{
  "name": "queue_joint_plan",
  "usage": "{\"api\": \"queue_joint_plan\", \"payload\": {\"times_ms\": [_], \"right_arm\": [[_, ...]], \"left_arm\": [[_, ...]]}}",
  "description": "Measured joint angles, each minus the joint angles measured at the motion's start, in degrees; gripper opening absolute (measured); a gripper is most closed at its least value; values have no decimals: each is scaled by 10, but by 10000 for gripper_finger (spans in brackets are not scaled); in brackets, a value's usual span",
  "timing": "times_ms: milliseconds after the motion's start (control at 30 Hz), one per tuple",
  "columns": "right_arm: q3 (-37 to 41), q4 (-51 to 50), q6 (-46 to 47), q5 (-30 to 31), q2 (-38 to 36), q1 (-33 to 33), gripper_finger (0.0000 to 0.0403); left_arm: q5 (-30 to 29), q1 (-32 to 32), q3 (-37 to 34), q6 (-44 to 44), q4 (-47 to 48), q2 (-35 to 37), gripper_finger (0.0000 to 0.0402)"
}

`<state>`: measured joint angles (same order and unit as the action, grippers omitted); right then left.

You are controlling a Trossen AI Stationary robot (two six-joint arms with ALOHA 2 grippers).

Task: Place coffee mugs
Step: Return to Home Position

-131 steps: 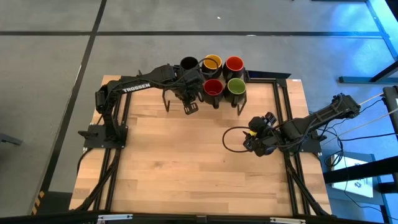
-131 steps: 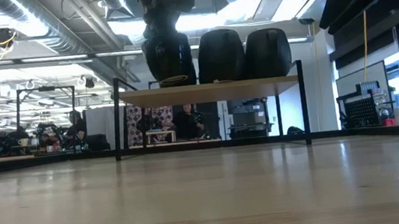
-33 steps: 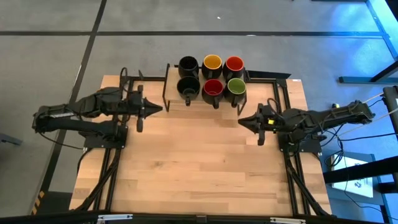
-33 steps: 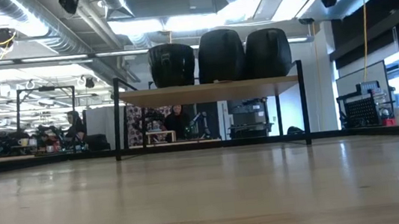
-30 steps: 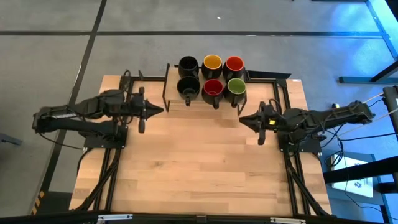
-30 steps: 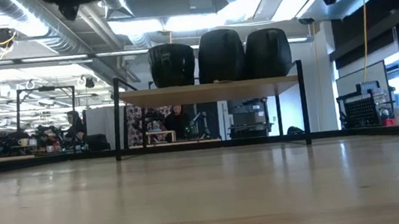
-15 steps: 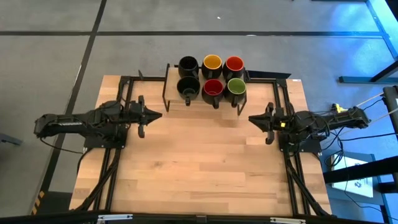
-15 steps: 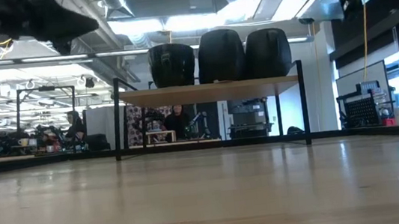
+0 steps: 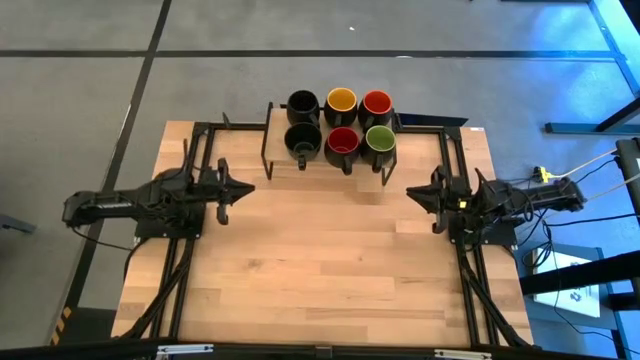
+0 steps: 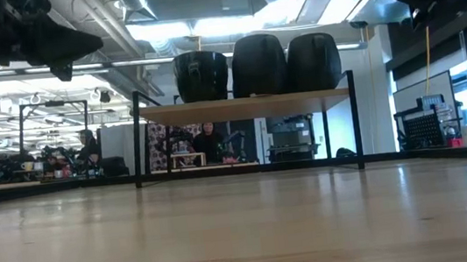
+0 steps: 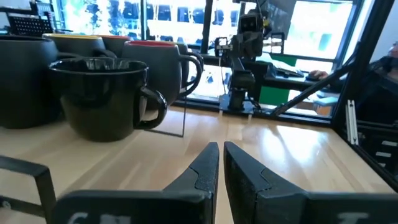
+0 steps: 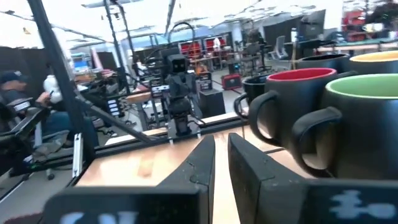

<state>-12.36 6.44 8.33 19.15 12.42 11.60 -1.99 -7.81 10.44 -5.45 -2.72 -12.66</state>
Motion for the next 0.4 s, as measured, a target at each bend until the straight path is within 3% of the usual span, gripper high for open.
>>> {"api": "queue_joint_plan", "payload": {"times_ms": [400], "right_arm": [[78, 12, -21, -95, -105, 0, 33]], "left_arm": [[10, 0, -47, -6, 3, 86, 20]]}}
